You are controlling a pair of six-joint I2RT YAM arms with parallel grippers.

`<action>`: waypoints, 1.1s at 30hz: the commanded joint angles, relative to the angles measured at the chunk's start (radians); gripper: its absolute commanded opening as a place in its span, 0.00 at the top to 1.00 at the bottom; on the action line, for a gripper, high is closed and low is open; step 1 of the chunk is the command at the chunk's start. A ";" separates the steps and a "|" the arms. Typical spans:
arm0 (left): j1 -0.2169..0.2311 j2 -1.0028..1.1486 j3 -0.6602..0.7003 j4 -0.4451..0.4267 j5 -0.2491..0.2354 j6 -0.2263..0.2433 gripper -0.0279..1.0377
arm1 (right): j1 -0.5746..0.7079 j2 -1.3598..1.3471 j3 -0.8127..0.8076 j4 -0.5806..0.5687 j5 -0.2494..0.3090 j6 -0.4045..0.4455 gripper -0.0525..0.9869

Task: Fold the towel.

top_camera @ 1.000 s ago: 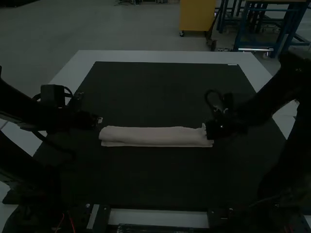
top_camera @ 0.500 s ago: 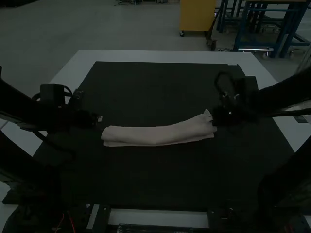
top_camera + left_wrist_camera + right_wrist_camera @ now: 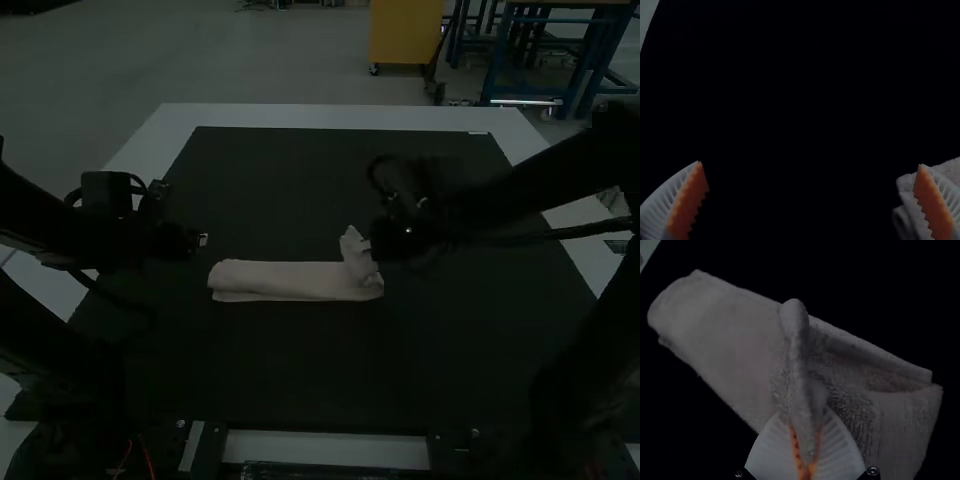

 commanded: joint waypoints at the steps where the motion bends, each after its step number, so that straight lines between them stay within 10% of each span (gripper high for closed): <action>1: 0.006 -0.018 0.014 0.007 -0.013 -0.006 0.06 | 0.043 0.042 0.048 0.027 -0.020 0.044 0.97; 33: 0.150 -0.096 -0.053 0.090 -0.053 0.008 0.06 | 0.312 0.406 0.398 0.169 -0.069 0.106 0.97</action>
